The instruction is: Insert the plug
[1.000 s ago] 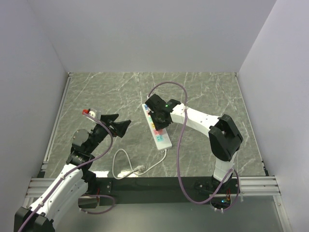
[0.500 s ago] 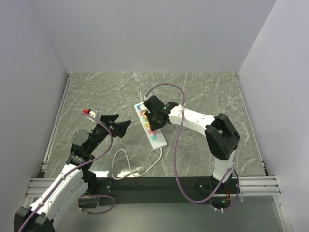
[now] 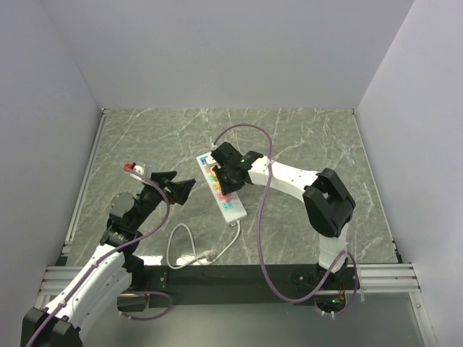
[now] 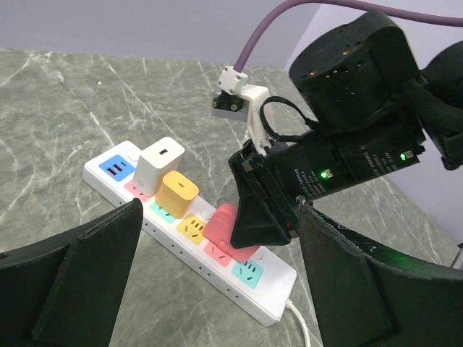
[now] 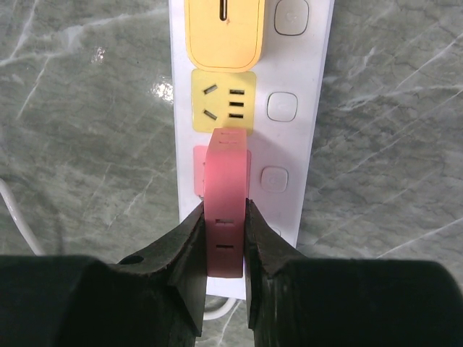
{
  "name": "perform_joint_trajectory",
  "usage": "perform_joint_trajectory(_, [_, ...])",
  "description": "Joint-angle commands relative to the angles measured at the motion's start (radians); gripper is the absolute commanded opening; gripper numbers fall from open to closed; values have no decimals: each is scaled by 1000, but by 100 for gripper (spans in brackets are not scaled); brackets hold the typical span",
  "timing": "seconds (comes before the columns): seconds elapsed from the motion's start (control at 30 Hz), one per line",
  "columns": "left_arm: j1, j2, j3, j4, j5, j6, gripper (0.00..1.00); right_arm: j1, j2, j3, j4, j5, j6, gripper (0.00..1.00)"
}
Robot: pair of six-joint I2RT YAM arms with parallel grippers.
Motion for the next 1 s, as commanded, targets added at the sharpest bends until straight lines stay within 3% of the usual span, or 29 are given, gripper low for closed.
perform_joint_trajectory(0.0, [6,9,28,0,-48,6,94,28,35,-45,24,-16,2,21])
perform_joint_trajectory(0.17, [6,27,36,-4,-54,11,94,30,-45,-75,127,19,-22,51])
perform_joint_trajectory(0.47, [6,76,61,-11,-98,18,95,25,-235,-235,349,97,-50,82])
perform_joint_trajectory(0.63, [7,108,84,-30,-141,17,96,-2,-413,-371,461,153,-68,87])
perform_joint_trajectory(0.83, [16,131,117,-94,-256,9,99,-114,-683,-687,665,186,-50,88])
perform_joint_trajectory(0.97, [39,145,117,-108,-318,2,100,-202,-829,-810,745,222,-39,89])
